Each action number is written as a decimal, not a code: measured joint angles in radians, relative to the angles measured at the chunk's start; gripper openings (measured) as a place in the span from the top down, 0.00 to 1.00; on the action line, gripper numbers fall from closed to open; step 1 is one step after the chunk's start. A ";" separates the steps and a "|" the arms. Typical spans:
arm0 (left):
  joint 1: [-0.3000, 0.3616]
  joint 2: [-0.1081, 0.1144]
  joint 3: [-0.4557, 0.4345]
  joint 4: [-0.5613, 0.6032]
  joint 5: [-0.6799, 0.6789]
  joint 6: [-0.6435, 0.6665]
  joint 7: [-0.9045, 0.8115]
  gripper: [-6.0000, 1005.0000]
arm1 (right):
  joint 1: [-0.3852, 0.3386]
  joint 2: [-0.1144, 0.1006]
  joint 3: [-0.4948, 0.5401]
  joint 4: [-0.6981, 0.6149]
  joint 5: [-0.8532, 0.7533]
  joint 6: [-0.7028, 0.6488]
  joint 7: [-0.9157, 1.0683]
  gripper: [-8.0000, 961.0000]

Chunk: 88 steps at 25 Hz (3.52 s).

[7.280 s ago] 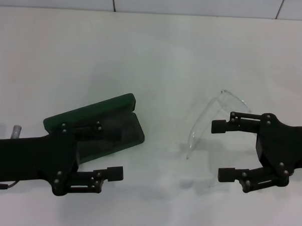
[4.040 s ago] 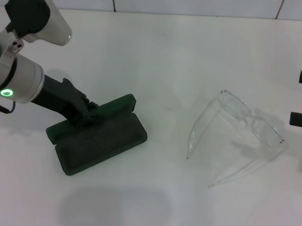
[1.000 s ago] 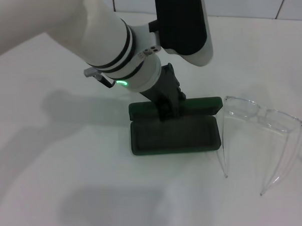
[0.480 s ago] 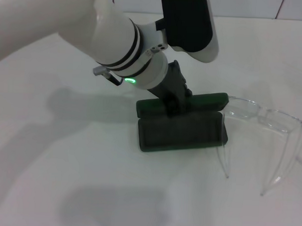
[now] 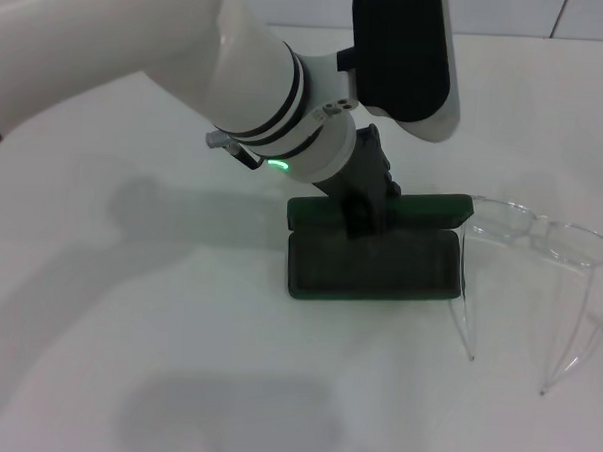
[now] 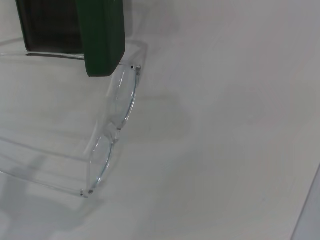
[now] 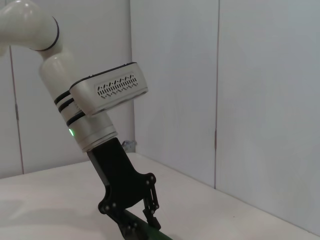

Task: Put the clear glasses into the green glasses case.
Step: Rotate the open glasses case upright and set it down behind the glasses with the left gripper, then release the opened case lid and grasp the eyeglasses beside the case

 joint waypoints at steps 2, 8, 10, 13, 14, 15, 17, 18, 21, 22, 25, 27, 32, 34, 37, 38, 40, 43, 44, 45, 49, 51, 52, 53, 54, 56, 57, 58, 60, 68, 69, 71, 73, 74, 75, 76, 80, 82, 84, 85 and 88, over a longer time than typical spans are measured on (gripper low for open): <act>-0.001 0.000 0.003 -0.002 0.000 -0.005 0.007 0.75 | 0.000 0.000 0.000 0.000 0.000 -0.002 0.000 0.09; -0.003 0.000 0.008 -0.011 -0.016 -0.024 0.046 0.75 | -0.004 0.001 0.000 0.007 0.000 -0.004 0.000 0.09; -0.003 0.001 0.008 -0.014 -0.020 -0.026 0.054 0.74 | -0.005 0.001 0.000 0.012 0.000 -0.005 -0.001 0.09; -0.003 0.001 0.008 -0.014 -0.018 -0.033 0.060 0.74 | -0.008 0.001 0.000 0.013 0.000 -0.006 -0.001 0.09; -0.002 0.001 0.008 -0.015 -0.018 -0.037 0.063 0.74 | -0.008 0.002 0.000 0.013 0.000 -0.006 -0.001 0.09; -0.001 0.001 0.008 -0.017 -0.018 -0.042 0.066 0.74 | -0.008 0.002 0.000 0.013 0.000 -0.006 -0.001 0.09; 0.000 0.001 0.005 -0.022 -0.018 -0.049 0.067 0.74 | -0.008 0.002 0.000 0.014 0.000 -0.007 -0.002 0.09; -0.001 0.002 0.003 -0.027 -0.019 -0.052 0.067 0.74 | -0.008 0.002 0.000 0.017 0.000 -0.008 -0.002 0.09; -0.003 0.002 0.000 -0.039 -0.019 -0.058 0.063 0.74 | -0.008 0.002 0.000 0.018 0.000 -0.008 -0.002 0.10; -0.004 0.002 0.000 -0.041 -0.017 -0.061 0.062 0.74 | -0.008 0.002 0.000 0.020 0.000 -0.008 -0.002 0.10; -0.001 0.002 0.001 -0.042 -0.015 -0.067 0.063 0.73 | -0.008 0.002 0.000 0.025 0.000 -0.008 -0.002 0.10; 0.000 0.002 0.000 -0.042 -0.016 -0.068 0.064 0.73 | -0.007 0.002 0.000 0.025 0.000 -0.008 -0.002 0.10; -0.002 0.001 -0.001 -0.043 -0.013 -0.068 0.058 0.71 | -0.005 0.002 0.000 0.025 0.000 -0.008 -0.002 0.10; -0.003 0.001 -0.003 -0.043 -0.013 -0.068 0.057 0.71 | -0.005 0.002 0.000 0.025 0.000 -0.008 -0.002 0.10; -0.004 0.002 -0.007 -0.041 -0.013 -0.065 0.055 0.70 | -0.005 0.002 0.000 0.025 0.000 -0.008 -0.002 0.10; -0.004 0.002 -0.009 -0.040 -0.013 -0.064 0.053 0.70 | -0.005 0.002 0.000 0.025 0.000 -0.008 -0.002 0.10; -0.005 0.002 -0.016 -0.037 -0.012 -0.061 0.050 0.69 | -0.004 0.002 0.000 0.025 0.000 -0.009 -0.002 0.10; -0.006 0.004 -0.020 -0.036 -0.012 -0.059 0.044 0.68 | 0.000 0.003 0.000 0.025 0.000 -0.009 -0.001 0.10; -0.007 0.004 -0.020 -0.035 -0.012 -0.058 0.043 0.66 | 0.000 0.003 0.000 0.025 0.000 -0.009 -0.001 0.10; -0.007 0.004 -0.020 -0.034 -0.012 -0.054 0.042 0.65 | 0.000 0.003 0.000 0.025 0.000 -0.009 -0.001 0.10; -0.010 0.004 -0.029 -0.023 -0.018 -0.026 0.042 0.60 | 0.003 0.003 0.000 0.025 0.003 -0.010 -0.002 0.10; -0.013 0.003 -0.053 -0.009 -0.021 -0.002 0.042 0.59 | 0.006 0.003 0.000 0.025 0.004 -0.010 -0.002 0.10; -0.013 0.003 -0.068 0.001 -0.025 0.010 0.040 0.59 | 0.007 0.003 0.000 0.025 0.004 -0.009 -0.002 0.10; -0.012 0.003 -0.085 0.012 -0.029 0.023 0.037 0.59 | 0.008 0.003 0.000 0.025 0.004 -0.007 -0.001 0.10; -0.010 0.003 -0.102 0.027 -0.035 0.032 0.034 0.59 | 0.009 0.003 0.000 0.025 0.004 -0.002 0.001 0.10; 0.004 0.004 -0.146 0.072 -0.052 0.058 0.030 0.59 | 0.009 0.003 0.000 0.025 0.004 0.008 0.003 0.10; 0.021 0.004 -0.178 0.111 -0.070 0.081 0.032 0.59 | 0.011 0.003 0.000 0.025 0.003 0.019 0.003 0.10; 0.033 0.005 -0.197 0.137 -0.082 0.092 0.034 0.59 | 0.013 0.003 0.000 0.026 0.002 0.027 0.002 0.10; 0.104 0.008 -0.270 0.247 -0.140 0.139 0.045 0.60 | 0.033 0.005 -0.025 0.019 -0.014 0.082 0.004 0.10; 0.393 0.015 -0.627 0.342 -0.694 0.368 0.222 0.60 | 0.081 0.018 -0.356 -0.246 -0.112 0.290 0.279 0.10; 0.427 0.017 -0.673 0.299 -0.791 0.400 0.269 0.60 | 0.082 0.018 -0.415 -0.286 -0.123 0.306 0.309 0.10; 0.473 0.018 -0.730 0.230 -0.899 0.456 0.340 0.61 | 0.083 0.018 -0.507 -0.358 -0.141 0.334 0.347 0.11; 0.505 0.016 -0.762 0.170 -0.939 0.512 0.392 0.64 | 0.090 0.018 -0.572 -0.432 -0.171 0.354 0.399 0.13; 0.518 0.015 -0.769 0.139 -0.943 0.541 0.424 0.68 | 0.096 0.018 -0.595 -0.465 -0.191 0.355 0.426 0.14; 0.529 0.013 -0.769 0.109 -0.942 0.568 0.461 0.71 | 0.117 0.014 -0.614 -0.498 -0.222 0.344 0.464 0.15; 0.542 0.012 -0.768 0.074 -0.942 0.593 0.501 0.75 | 0.139 0.012 -0.621 -0.512 -0.246 0.323 0.483 0.16; 0.564 0.011 -0.765 -0.008 -0.942 0.624 0.592 0.81 | 0.223 0.006 -0.618 -0.544 -0.309 0.238 0.523 0.20; 0.568 0.012 -0.765 -0.042 -0.937 0.626 0.629 0.81 | 0.242 0.005 -0.619 -0.560 -0.328 0.241 0.557 0.22; 0.568 0.013 -0.769 -0.052 -0.928 0.627 0.645 0.81 | 0.264 0.005 -0.633 -0.584 -0.356 0.238 0.610 0.26; 0.568 0.013 -0.770 -0.053 -0.923 0.627 0.649 0.81 | 0.276 0.005 -0.640 -0.592 -0.372 0.234 0.634 0.30; 0.569 0.013 -0.772 -0.056 -0.914 0.626 0.662 0.81 | 0.346 0.001 -0.674 -0.594 -0.447 0.199 0.733 0.40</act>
